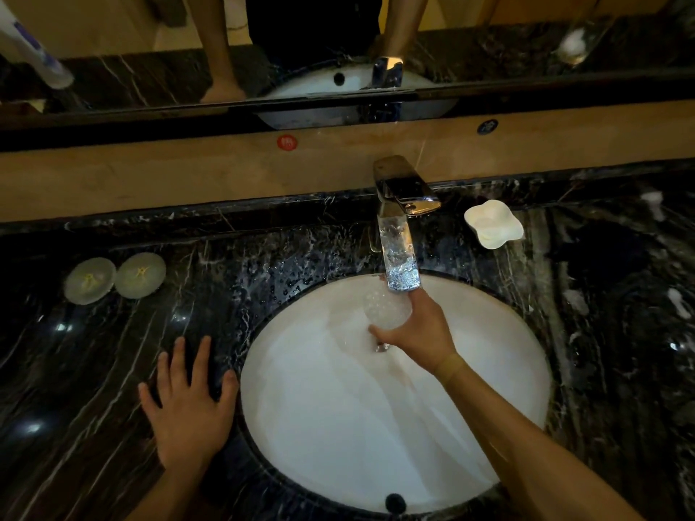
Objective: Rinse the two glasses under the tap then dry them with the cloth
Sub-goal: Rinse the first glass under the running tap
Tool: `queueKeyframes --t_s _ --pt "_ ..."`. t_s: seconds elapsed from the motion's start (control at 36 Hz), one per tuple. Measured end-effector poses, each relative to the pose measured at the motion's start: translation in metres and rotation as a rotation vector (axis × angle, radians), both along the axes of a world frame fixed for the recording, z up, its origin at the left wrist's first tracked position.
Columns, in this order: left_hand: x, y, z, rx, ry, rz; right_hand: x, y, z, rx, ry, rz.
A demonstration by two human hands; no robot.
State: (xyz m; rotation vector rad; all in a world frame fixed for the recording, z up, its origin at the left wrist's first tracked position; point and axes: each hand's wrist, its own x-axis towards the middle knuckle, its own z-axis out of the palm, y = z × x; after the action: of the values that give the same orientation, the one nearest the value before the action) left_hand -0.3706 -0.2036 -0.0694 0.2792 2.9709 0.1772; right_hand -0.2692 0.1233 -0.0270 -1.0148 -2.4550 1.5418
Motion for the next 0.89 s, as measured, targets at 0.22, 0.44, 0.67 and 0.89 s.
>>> queueKeyframes --t_s 0.22,0.44,0.67,0.89 --pt "-0.001 0.0 0.001 0.004 -0.003 -0.002 0.012 0.017 0.009 0.14 -0.059 -0.031" --pt "0.0 0.001 0.002 0.01 -0.003 -0.003 0.022 0.034 0.007 -0.239 -0.122 0.095" --pt "0.0 0.0 0.002 0.011 0.0 -0.004 -0.002 0.004 0.006 -0.15 0.024 -0.01" --pt "0.0 -0.001 -0.001 0.015 -0.003 -0.008 -0.004 -0.009 0.01 0.254 0.052 -0.12"
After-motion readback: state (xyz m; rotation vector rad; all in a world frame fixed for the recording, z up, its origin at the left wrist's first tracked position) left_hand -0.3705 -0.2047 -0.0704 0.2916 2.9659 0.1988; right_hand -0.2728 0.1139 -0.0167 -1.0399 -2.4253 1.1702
